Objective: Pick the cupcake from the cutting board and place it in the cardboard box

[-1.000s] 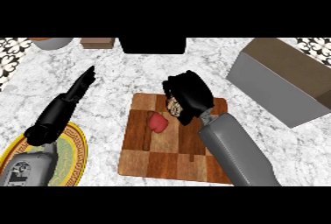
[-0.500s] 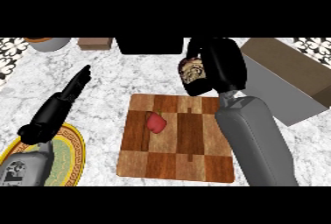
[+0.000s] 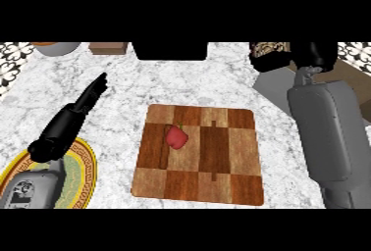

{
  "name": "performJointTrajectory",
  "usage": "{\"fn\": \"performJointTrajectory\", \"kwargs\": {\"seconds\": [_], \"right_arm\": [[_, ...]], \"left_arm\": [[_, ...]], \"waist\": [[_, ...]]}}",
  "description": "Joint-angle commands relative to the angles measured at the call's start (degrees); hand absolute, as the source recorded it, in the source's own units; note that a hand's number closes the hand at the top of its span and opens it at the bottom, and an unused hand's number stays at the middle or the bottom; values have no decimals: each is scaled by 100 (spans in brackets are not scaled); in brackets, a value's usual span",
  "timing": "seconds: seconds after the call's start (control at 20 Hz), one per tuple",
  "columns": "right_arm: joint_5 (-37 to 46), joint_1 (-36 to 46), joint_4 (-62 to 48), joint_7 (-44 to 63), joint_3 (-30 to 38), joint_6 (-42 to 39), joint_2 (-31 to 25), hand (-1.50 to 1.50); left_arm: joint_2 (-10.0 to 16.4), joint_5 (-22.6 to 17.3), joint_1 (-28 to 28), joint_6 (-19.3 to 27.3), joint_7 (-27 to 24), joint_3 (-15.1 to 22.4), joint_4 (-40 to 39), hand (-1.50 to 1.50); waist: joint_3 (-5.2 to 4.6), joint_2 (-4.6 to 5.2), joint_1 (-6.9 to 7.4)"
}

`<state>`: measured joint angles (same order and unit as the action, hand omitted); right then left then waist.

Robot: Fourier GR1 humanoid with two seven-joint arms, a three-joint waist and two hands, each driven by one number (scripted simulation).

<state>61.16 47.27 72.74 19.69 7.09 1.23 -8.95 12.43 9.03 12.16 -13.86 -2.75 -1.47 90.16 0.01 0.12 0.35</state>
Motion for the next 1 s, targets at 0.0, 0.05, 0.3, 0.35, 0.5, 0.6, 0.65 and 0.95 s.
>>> {"fn": "performJointTrajectory", "kwargs": {"seconds": [0.0, 0.05, 0.3, 0.35, 0.5, 0.6, 0.65, 0.95], "right_arm": [[-50, 320, -638, -298, 406, -194, -789, 150], [55, 386, -1088, -382, 356, -90, -796, 150], [-248, 341, -1976, -659, 483, -1202, -1267, 150], [-291, 391, -2366, -887, 620, -1259, -1536, 150], [-393, 492, -2785, -1166, 653, -1620, -1770, 150], [-428, 679, -3310, -1416, 700, -1650, -1851, 150], [-358, 454, -3275, -1593, 545, -1834, -1919, 150], [-321, 545, -4260, -2389, 472, -2422, -2362, -150]], "left_arm": [[81, -40, -147, -101, -228, -85, -46, 0], [24, -63, 89, -68, 268, -34, 262, 0], [-101, 121, 209, 62, -52, 36, -290, 0], [-128, 139, 59, 103, -55, 70, -58, 0], [-28, -4, -108, -67, -109, -20, 48, 0], [211, -238, 45, -337, 101, -222, 120, 0], [-27, 18, 138, -68, -17, -43, -111, 0], [-33, -33, 336, -71, 63, -99, -11, 0]], "waist": [[-2, 6, 23], [1, 10, 55], [-2, 31, 10], [2, 43, 93], [0, 20, 83], [3, 32, 121], [1, 28, 47], [6, 37, 102]]}}
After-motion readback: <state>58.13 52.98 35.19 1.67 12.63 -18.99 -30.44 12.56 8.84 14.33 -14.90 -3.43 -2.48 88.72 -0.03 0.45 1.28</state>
